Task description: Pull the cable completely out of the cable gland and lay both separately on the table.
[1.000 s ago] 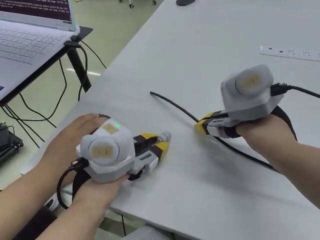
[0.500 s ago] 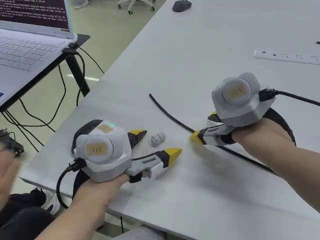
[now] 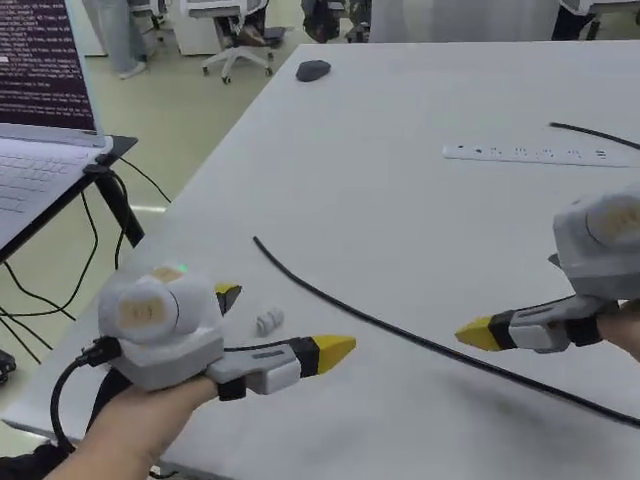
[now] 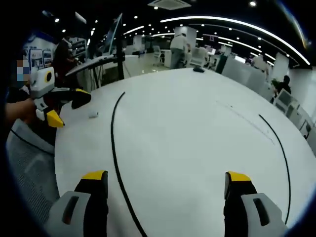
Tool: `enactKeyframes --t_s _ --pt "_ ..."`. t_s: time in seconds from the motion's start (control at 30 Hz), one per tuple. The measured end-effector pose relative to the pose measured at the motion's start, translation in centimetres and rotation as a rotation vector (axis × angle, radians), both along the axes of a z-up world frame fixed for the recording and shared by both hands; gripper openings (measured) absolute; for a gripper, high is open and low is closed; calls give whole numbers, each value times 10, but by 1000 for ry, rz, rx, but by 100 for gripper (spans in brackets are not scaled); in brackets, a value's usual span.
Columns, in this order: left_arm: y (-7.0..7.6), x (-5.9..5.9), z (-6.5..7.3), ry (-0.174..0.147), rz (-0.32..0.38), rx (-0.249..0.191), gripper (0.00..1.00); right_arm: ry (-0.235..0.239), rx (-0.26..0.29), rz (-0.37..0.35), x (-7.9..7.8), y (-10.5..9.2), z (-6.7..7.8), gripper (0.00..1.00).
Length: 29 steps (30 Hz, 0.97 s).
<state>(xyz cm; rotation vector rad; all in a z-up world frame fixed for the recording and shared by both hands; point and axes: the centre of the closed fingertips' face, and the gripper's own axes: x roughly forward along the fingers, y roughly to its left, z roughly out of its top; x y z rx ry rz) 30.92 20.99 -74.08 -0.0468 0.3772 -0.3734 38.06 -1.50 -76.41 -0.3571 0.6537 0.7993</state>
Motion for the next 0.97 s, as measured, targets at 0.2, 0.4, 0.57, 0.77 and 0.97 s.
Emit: enactKeyframes --t_s 0.2,0.4,0.57,0.77,0.97 --pt "-38 -2 4 71 -77 39 100 32 82 -167 -28 -83 25 99" --pt "-63 0 30 68 -104 37 100 31 180 -281 -56 -127 35 99" --pt "-76 8 38 66 -73 -31 100 59 219 -359 -69 -151 21 99" --pt "-89 10 39 62 -69 -32 100 72 273 -391 -73 -163 22 99" --pt "-94 9 39 54 -61 -16 100 63 288 -373 -73 -162 28 99"
